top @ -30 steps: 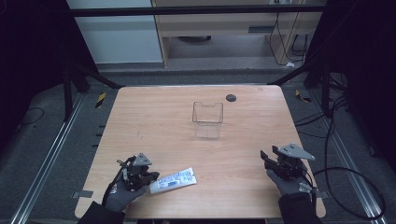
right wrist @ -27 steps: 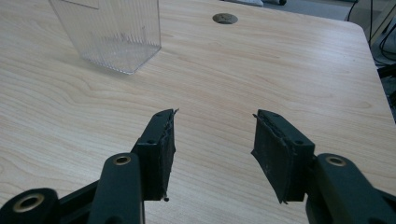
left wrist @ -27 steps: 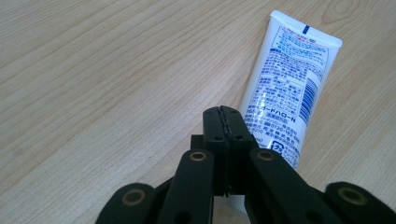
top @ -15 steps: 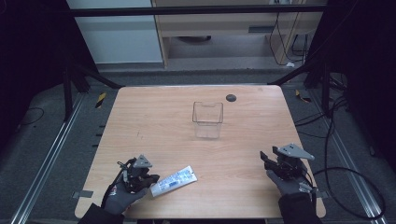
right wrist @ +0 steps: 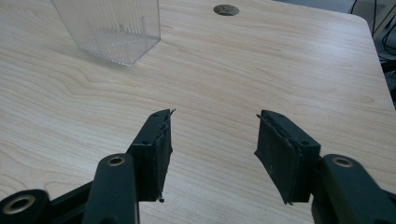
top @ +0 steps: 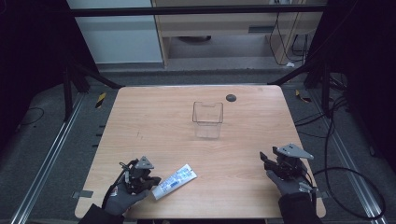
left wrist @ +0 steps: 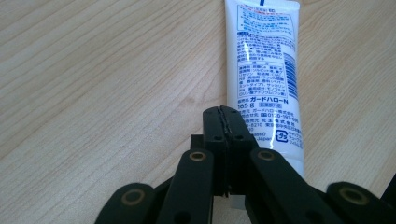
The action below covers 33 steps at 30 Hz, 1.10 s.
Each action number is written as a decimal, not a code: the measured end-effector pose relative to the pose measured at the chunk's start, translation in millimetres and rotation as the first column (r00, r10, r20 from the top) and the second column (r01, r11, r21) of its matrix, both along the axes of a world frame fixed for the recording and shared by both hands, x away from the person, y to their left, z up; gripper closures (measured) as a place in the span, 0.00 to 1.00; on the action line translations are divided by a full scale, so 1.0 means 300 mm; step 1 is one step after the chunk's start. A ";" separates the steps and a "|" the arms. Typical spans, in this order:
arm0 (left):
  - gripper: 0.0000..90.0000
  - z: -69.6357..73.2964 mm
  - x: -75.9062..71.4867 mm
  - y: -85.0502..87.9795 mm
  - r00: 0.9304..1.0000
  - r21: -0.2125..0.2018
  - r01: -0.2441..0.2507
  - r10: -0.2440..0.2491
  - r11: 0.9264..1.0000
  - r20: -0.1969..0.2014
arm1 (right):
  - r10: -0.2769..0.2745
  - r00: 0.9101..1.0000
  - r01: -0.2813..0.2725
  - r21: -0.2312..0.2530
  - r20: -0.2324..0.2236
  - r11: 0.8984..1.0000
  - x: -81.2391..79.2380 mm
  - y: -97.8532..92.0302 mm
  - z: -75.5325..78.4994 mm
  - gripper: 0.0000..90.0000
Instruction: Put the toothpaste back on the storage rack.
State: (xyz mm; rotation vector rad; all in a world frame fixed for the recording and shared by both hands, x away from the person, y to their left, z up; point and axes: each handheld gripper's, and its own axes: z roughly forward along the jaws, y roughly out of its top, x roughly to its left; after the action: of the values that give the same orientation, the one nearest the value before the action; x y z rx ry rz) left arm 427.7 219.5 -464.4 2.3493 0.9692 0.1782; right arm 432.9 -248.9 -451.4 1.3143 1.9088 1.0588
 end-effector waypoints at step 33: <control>0.41 0.170 0.048 -0.070 0.993 0.000 -0.028 0.027 1.000 0.115 | -0.016 1.000 0.016 0.001 -0.003 1.000 0.008 -0.014 -0.008 0.46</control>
State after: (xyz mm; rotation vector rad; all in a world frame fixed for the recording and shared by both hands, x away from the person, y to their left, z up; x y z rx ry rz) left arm 442.0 198.4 -413.5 2.3002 0.9460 0.3211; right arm 435.4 -253.2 -453.7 1.3307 1.8969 1.0508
